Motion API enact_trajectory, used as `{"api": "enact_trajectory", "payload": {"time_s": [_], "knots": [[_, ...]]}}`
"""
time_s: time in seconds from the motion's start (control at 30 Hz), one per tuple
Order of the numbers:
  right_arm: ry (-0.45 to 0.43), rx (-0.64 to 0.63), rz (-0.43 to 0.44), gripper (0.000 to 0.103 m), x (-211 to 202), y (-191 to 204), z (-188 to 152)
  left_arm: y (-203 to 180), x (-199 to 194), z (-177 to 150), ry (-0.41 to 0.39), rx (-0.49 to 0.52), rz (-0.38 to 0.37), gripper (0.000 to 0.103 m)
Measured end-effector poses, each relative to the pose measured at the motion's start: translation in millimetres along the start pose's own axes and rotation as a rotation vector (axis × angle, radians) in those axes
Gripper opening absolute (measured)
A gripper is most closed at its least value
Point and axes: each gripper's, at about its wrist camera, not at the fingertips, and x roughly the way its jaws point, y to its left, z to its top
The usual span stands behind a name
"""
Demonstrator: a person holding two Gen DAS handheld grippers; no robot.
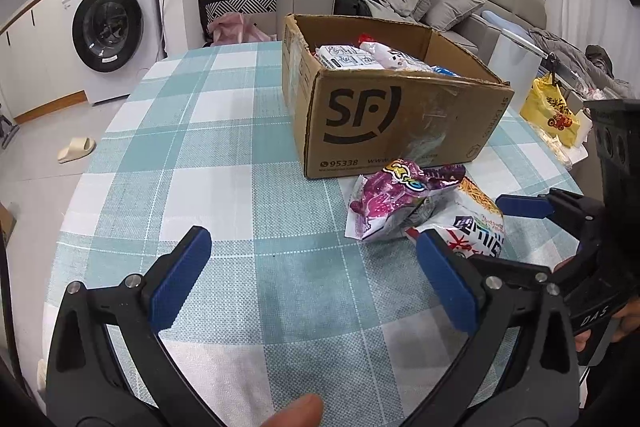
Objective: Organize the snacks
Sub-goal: 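Grasp the purple candy bag with the left tool while the right tool grasps the noodle snack bag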
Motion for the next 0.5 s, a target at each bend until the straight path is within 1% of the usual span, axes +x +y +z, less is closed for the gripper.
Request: {"api": "enact_trajectory", "payload": {"time_s": [0.1,0.27,0.4,0.47,0.5], "knots": [[0.013,0.003,-0.002,0.103,7.5,0.2,-1.0,-2.0,2.2,-1.0,0.006,0.005,0.006,0.102],[0.006,0.038,-0.008,0.102,15.8,-4.1,1.2,-2.2,8.4,-2.8,0.018,0.008,0.017,0.102],[0.003,0.029,-0.006,0.102,20.2,-2.8,2.9,-0.8,9.7,-2.7,0.018,0.005,0.015,0.102],[0.005,0.022,-0.002,0.100,21.2,-1.7,3.1,-0.5,10.4,-2.6,0.018,0.009,0.017,0.102],[0.004,0.019,-0.002,0.098,21.9,-0.7,3.1,-0.3,10.0,-3.0,0.017,0.010,0.018,0.102]]}}
